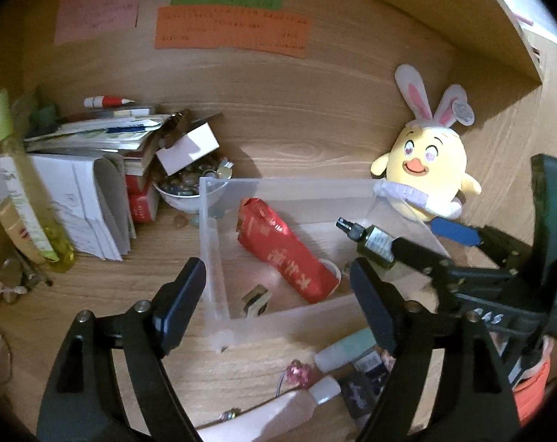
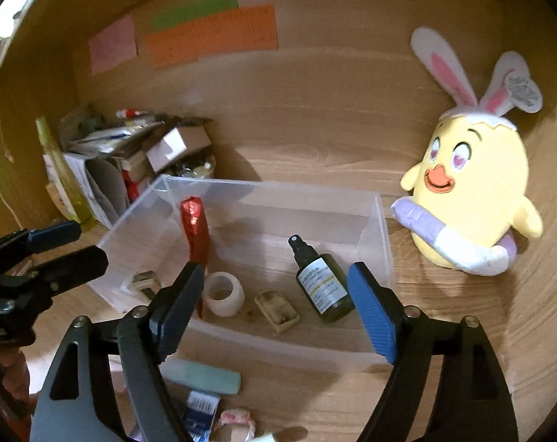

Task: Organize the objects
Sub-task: 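Open the left tool over the box while the right tool releases the soap bar inside, then move both tools back toward the items in front of the box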

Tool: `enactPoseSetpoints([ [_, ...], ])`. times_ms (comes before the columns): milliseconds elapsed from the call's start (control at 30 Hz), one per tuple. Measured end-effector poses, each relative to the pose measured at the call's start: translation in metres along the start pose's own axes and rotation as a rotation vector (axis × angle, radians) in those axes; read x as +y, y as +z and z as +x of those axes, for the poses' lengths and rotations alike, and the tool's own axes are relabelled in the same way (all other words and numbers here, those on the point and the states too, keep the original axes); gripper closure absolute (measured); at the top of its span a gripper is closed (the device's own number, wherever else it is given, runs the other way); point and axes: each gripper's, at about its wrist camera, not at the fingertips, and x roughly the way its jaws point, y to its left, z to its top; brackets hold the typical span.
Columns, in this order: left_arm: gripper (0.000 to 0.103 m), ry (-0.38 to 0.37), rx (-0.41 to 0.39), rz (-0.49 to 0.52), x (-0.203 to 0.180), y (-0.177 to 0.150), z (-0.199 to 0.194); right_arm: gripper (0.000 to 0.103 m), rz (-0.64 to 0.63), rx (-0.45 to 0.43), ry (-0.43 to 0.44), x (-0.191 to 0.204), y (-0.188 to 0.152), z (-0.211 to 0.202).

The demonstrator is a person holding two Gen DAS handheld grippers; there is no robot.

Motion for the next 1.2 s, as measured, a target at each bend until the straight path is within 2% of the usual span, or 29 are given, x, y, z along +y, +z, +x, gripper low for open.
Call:
enactPoseSetpoints([
  [333, 0.022, 0.017, 0.057, 0.022, 0.006, -0.028, -0.011, 0.022, 0.004, -0.025, 0.011, 0.001, -0.026, -0.039],
  [667, 0.022, 0.025, 0.154, 0.032, 0.014, -0.062, -0.003, 0.022, -0.011, 0.062, 0.020, 0.007, -0.064, -0.041],
  [900, 0.022, 0.016, 0.226, 0.057, 0.007, -0.082, 0.004, 0.022, 0.050, 0.170, 0.083, 0.008, -0.099, -0.029],
  [1200, 0.022, 0.009, 0.274, 0.092, -0.007, -0.091, 0.015, 0.024, 0.126, 0.244, 0.130, 0.011, -0.116, -0.018],
])
